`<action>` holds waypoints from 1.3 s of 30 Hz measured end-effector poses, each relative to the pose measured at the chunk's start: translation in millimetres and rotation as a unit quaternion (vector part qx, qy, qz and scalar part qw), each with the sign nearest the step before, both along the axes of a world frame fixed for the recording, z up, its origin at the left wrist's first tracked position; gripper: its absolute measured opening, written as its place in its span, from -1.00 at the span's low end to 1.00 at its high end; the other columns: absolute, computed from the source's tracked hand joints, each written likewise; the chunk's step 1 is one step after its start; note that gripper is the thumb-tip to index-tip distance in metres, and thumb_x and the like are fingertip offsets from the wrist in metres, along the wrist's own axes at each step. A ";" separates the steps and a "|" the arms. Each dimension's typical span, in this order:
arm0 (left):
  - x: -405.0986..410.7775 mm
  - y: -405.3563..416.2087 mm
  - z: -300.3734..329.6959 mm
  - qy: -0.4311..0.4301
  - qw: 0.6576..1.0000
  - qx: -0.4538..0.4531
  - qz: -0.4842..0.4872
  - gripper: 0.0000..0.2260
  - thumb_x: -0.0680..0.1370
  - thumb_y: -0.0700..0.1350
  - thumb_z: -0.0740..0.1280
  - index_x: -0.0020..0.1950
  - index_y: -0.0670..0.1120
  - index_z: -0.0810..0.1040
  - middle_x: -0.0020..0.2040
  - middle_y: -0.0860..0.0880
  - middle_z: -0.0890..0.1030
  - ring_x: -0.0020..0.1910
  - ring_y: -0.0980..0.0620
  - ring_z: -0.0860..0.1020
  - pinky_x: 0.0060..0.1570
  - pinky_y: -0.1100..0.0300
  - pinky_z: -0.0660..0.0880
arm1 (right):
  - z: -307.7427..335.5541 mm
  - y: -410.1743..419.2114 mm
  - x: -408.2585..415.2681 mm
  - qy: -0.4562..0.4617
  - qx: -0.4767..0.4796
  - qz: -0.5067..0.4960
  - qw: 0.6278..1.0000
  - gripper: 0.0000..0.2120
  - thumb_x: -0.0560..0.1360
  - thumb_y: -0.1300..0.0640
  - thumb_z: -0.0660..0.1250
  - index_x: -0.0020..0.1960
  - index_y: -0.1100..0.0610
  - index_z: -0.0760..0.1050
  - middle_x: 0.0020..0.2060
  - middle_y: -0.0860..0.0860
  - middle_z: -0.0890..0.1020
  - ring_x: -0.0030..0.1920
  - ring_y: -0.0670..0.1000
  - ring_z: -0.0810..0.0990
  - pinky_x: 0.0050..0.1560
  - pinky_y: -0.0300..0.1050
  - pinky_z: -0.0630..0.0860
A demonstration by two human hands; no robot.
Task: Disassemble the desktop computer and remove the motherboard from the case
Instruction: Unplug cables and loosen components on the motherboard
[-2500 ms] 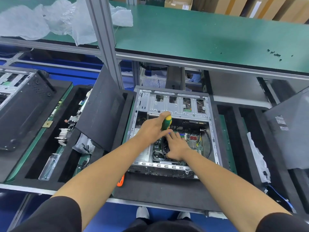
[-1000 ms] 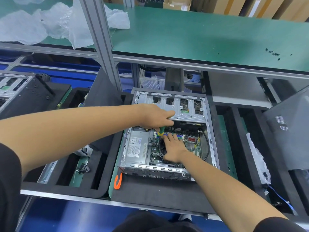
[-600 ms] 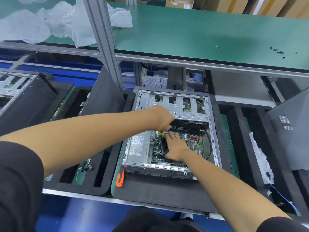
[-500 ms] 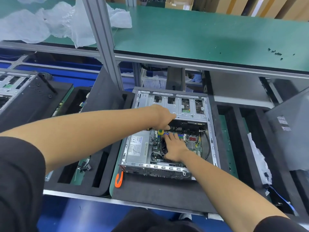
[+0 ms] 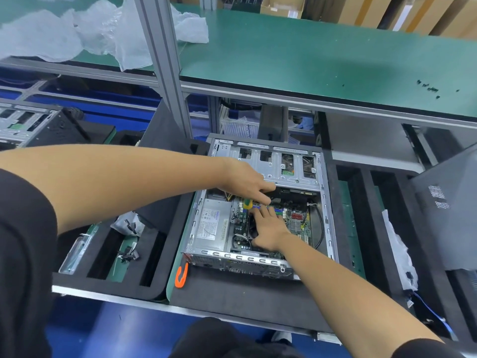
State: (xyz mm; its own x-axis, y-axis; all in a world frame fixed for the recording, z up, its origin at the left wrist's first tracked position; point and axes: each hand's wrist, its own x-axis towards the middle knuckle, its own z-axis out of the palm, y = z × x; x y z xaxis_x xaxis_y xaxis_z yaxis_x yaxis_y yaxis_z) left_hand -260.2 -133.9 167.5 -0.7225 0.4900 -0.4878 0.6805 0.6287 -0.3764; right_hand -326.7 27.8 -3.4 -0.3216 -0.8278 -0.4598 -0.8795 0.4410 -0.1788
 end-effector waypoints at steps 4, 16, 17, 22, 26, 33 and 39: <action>4.8 7.9 -5.8 0.005 0.998 -0.005 0.059 -0.55 0.55 -0.34 0.31 0.39 -0.11 0.26 0.25 -0.17 0.30 -0.26 -0.12 0.49 -0.48 0.08 0.30 | 0.6 -0.5 0.7 0.000 -0.001 0.001 1.000 -0.07 0.40 -0.11 0.46 0.60 0.08 0.05 0.47 0.10 0.18 0.51 0.22 0.11 0.46 0.29 0.26; 2.6 26.7 -7.2 -0.062 0.878 0.104 0.463 -0.57 0.55 0.07 0.45 0.30 -0.13 0.46 0.08 -0.07 0.58 -0.05 -0.07 0.56 -0.07 0.05 0.54 | 1.3 -0.9 1.9 0.006 -0.007 0.004 1.000 -0.09 0.39 -0.12 0.48 0.56 0.11 0.08 0.45 0.12 0.22 0.47 0.21 0.17 0.40 0.28 0.33; 1.4 27.7 -5.9 -0.074 0.877 0.124 0.458 -0.41 0.52 -0.02 0.50 0.45 -0.10 0.32 0.27 -0.13 0.49 -0.03 -0.10 0.57 -0.06 0.03 0.55 | 1.6 -0.9 1.9 0.006 -0.007 0.003 1.000 -0.08 0.39 -0.12 0.48 0.57 0.11 0.07 0.47 0.12 0.21 0.48 0.21 0.16 0.41 0.28 0.32; -6.2 14.1 5.0 -0.099 0.965 0.095 0.222 -0.41 0.57 -0.23 0.39 0.47 0.02 0.14 0.40 -0.22 0.23 -0.36 -0.03 0.42 -0.45 0.05 0.36 | 1.7 -0.2 1.5 0.000 -0.006 0.000 1.000 -0.08 0.41 -0.14 0.47 0.58 0.09 0.06 0.47 0.12 0.20 0.49 0.22 0.15 0.42 0.29 0.29; -6.7 5.9 -0.6 -0.022 0.998 0.044 0.026 -0.76 0.65 0.01 0.30 0.27 -0.01 0.38 0.12 -0.07 0.41 -0.43 0.04 0.27 -0.47 0.15 0.12 | 0.2 0.4 0.6 -0.003 -0.006 0.000 1.000 -0.09 0.41 -0.14 0.46 0.57 0.10 0.06 0.44 0.11 0.20 0.49 0.22 0.12 0.42 0.30 0.29; -4.4 27.9 -11.8 0.014 0.934 0.106 0.341 -0.76 0.67 0.06 0.20 0.21 -0.06 0.49 0.03 -0.08 0.56 -0.18 -0.09 0.46 -0.27 0.08 0.40 | -0.9 -1.6 0.0 0.011 -0.001 0.003 1.000 -0.05 0.40 -0.14 0.49 0.60 0.11 0.06 0.46 0.12 0.21 0.48 0.22 0.15 0.43 0.28 0.30; -9.9 40.7 -6.8 0.006 0.900 0.085 0.428 -0.42 0.60 0.05 0.37 0.52 -0.09 0.21 0.31 -0.14 0.45 -0.11 -0.13 0.52 -0.31 0.06 0.39 | -1.3 -1.8 0.3 0.010 -0.001 0.000 1.000 -0.05 0.40 -0.11 0.49 0.60 0.10 0.05 0.50 0.13 0.19 0.51 0.22 0.13 0.45 0.29 0.28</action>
